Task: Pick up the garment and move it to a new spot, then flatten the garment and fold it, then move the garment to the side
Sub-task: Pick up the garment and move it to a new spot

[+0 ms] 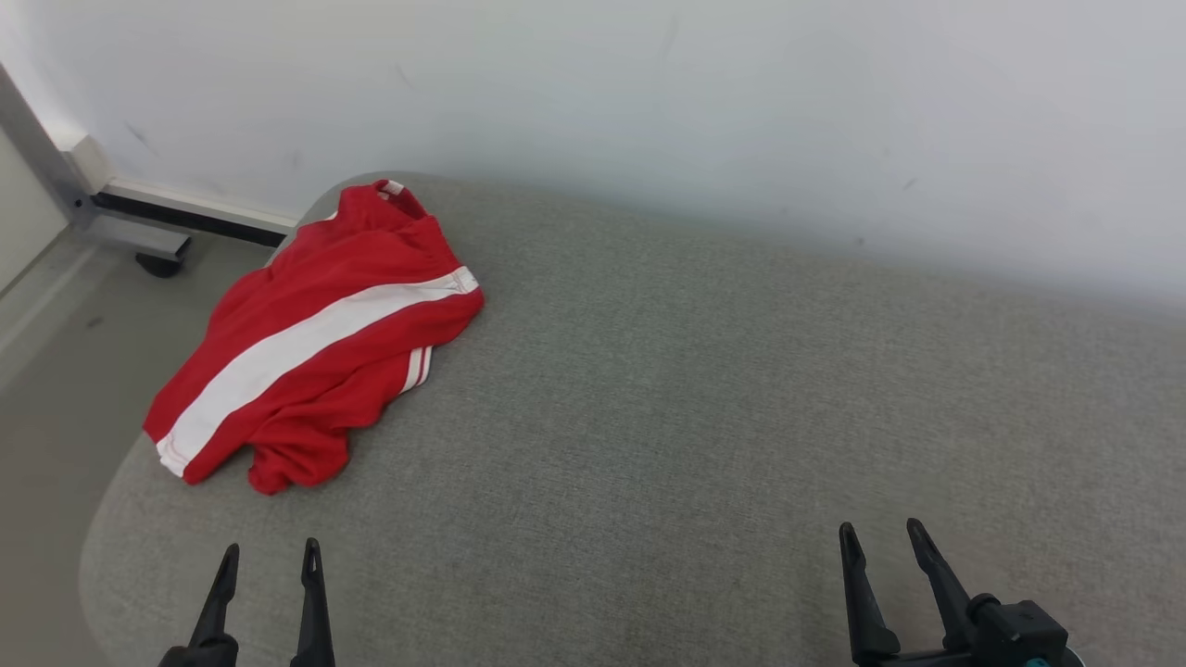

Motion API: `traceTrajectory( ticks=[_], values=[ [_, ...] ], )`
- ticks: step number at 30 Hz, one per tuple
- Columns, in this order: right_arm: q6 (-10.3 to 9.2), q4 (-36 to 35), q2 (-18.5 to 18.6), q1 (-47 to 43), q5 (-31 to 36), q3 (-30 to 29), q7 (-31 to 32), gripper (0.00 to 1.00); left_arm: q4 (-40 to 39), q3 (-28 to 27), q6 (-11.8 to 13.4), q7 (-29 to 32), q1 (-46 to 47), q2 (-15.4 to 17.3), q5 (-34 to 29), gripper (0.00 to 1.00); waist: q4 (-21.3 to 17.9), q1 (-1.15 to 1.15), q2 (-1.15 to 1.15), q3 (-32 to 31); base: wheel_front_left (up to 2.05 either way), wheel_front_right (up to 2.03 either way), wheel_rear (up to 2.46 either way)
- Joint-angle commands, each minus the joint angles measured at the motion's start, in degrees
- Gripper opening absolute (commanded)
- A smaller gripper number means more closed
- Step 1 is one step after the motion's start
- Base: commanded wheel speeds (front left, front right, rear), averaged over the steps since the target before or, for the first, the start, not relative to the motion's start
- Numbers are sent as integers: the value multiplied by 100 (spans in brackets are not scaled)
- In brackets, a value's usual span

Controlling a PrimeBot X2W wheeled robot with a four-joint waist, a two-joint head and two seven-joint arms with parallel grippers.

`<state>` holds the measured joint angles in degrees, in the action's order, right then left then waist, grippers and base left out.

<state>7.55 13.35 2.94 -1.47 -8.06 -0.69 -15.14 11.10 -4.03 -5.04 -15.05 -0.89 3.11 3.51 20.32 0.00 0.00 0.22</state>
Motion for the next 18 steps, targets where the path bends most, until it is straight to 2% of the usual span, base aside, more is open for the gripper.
traceTrajectory(
  ticks=[1,9,18],
  values=[
    [-12,2,-11,-18,-18,15,-3,100,3,-15,6,-20,-39,-10,5,100,218,0,0,5,0,0,0],
    [-12,38,-11,-42,-9,33,-2,100,24,-77,14,-20,-17,-13,8,100,635,0,0,-27,0,0,0],
    [-12,85,-10,-40,-39,87,-2,100,16,-217,84,-20,-84,4,-65,100,818,0,0,-86,0,0,0]
  ],
)
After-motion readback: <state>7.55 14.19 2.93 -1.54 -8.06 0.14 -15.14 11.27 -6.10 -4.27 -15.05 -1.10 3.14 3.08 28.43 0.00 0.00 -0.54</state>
